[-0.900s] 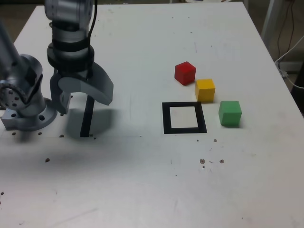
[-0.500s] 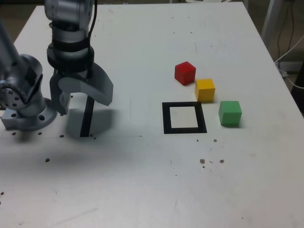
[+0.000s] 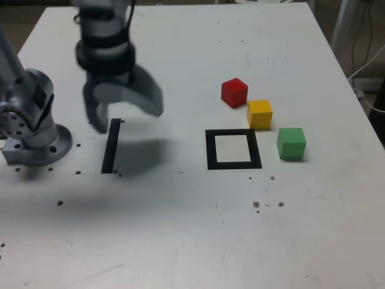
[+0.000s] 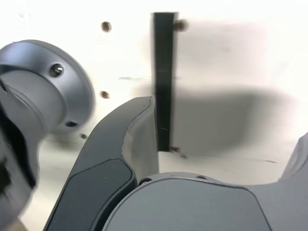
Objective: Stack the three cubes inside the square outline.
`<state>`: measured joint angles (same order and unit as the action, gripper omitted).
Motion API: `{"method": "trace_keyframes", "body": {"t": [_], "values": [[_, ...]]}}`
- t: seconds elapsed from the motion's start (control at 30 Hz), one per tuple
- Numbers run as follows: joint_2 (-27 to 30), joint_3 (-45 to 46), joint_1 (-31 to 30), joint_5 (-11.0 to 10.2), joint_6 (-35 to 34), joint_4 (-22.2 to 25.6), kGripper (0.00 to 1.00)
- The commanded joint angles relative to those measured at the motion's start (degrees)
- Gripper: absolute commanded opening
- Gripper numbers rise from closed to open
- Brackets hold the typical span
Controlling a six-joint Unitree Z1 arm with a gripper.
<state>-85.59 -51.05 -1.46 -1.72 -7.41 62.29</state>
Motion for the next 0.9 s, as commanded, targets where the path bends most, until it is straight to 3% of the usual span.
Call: {"method": "trace_keyframes", "body": {"t": [0.0,0.37,0.87], "values": [[-1.3,-3.8,1.6,0.0,-0.1,1.7,1.0],[-12.2,-20.6,10.2,2.1,-1.1,8.1,0.99],[-26.8,-37.6,17.2,1.2,0.1,14.6,0.99]]}}
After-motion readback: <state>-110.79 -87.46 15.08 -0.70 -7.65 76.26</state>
